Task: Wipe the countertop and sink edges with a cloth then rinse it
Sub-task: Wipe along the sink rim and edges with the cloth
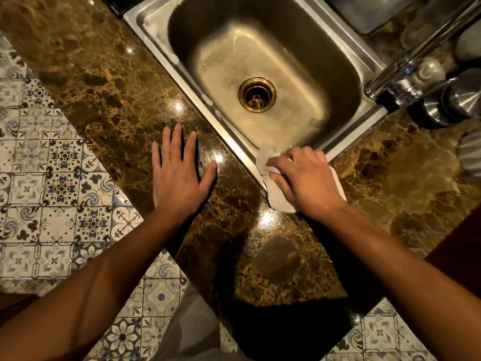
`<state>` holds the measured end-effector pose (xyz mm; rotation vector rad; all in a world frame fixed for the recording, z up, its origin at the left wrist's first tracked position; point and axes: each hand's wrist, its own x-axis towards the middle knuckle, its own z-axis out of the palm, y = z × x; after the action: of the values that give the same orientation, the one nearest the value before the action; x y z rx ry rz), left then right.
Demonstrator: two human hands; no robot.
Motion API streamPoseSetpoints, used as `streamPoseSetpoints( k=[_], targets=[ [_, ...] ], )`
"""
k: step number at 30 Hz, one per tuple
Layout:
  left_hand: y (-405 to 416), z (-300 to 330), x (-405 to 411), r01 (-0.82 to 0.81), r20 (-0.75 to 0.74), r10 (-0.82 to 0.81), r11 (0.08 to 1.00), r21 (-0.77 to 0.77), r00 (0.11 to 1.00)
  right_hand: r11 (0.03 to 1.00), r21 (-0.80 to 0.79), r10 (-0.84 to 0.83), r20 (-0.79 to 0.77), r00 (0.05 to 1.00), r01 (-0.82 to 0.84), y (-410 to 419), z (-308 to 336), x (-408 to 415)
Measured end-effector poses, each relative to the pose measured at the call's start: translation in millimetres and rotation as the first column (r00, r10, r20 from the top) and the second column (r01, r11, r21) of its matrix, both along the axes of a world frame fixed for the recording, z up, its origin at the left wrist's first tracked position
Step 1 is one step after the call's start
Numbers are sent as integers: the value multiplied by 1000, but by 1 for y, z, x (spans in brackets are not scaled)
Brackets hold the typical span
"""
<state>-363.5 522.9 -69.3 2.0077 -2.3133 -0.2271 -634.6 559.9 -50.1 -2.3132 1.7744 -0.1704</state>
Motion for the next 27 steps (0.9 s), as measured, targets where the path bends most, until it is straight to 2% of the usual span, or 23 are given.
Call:
streamPoseSetpoints(
  k=[3, 8, 15, 17, 20, 24, 27],
  targets=[
    [0, 0, 1, -2, 3, 2, 1000, -2, 1000, 995, -24, -94, -73, 993, 92, -17, -5, 19],
    [-1, 0, 1, -3, 11, 3, 1000, -1, 1000, 967, -49, -254, -96, 962, 250, -45, -11, 32],
    [0, -1, 0, 0, 5, 0, 1000, -15, 1000, 948, -55, -317, -83, 945, 313, -76, -12, 3],
    [0, -2, 0, 4, -12, -4, 1000, -20, 1000, 926, -50, -376, -55, 925, 374, -79, -3, -12],
    [1, -3, 0, 2, -19, -3, 1000, -28, 1000, 882, -38, -466, 80, 881, 470, -71, 22, -25],
    [0, -2, 0, 2, -13, -3, 1000, -21, 1000, 916, 60, -401, 183, 898, 397, -34, 36, -3],
    [0, -2, 1, 2, 2, -2, 1000, -22, 1000, 955, 45, -296, 168, 940, 292, -5, 15, 21]
  ],
)
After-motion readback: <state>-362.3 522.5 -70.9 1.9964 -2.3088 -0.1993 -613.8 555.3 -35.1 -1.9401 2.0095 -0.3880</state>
